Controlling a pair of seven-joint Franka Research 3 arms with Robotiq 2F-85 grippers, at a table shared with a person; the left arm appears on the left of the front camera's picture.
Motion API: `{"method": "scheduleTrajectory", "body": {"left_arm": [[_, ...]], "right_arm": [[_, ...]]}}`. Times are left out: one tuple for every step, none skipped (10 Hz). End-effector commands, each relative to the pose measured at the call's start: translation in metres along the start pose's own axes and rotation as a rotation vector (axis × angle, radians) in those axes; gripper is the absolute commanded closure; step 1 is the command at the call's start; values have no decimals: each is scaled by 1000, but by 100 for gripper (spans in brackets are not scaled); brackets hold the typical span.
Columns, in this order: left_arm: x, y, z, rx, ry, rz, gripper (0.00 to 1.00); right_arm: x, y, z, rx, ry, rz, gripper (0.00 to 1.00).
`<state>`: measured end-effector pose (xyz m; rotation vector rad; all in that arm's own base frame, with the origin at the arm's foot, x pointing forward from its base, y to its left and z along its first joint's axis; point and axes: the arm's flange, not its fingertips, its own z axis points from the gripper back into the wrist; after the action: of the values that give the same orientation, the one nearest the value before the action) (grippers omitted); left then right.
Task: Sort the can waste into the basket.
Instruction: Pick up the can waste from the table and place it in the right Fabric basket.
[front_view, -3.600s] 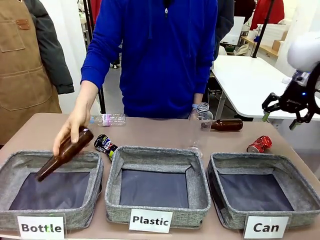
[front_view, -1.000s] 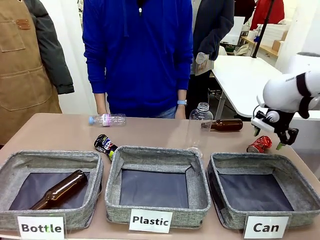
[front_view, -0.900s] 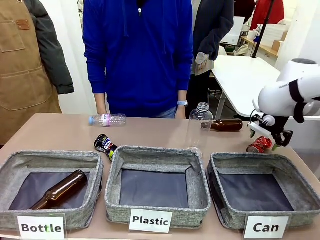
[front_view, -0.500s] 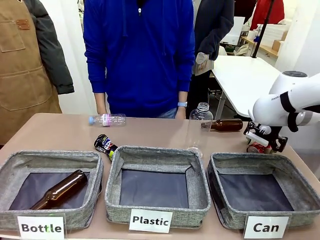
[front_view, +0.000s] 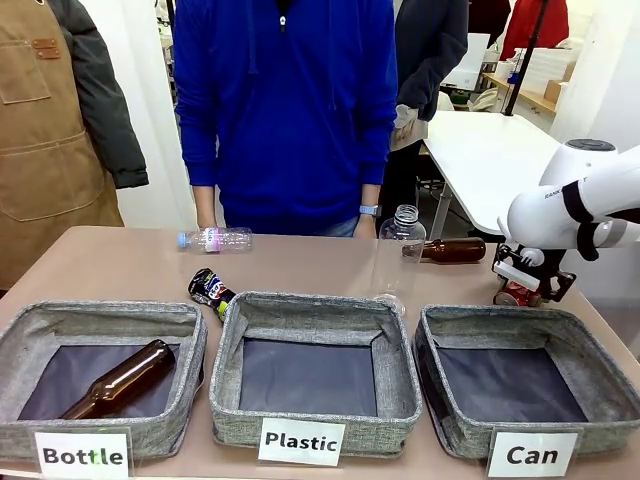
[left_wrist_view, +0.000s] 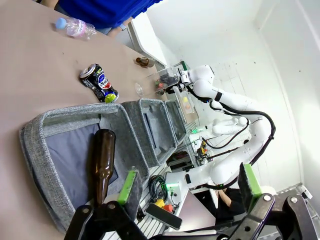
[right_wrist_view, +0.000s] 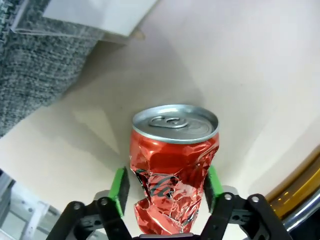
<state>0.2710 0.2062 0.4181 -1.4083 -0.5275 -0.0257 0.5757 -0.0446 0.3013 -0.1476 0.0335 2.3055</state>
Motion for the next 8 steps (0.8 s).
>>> {"method": "scheduleTrajectory", "body": {"left_arm": [[-2,-1,1,-8,8,-19,0],[-2,-1,1,-8,8,-19,0],[-2,-1,1,-8,8,-19,0],[-2,-1,1,-8,8,-19,0],[-2,-1,1,-8,8,-19,0],[-2,-1,1,-8,8,-19,0],[-2,-1,1,-8,8,-19,0],[-2,-1,1,-8,8,-19,0]], "right_arm": [[-5,2,3,16,5,40,100],[-5,2,3,19,3,44,100],[-6,2,3,21,5,45,100],[-6,2,4,21,2,48,96],[-7,3,4,20,-2,48,100],[-7,3,4,28,-3,43,100],[-8,3,4,31,-3,37,100],[-9,4,6,30,-5,27,100]]}}
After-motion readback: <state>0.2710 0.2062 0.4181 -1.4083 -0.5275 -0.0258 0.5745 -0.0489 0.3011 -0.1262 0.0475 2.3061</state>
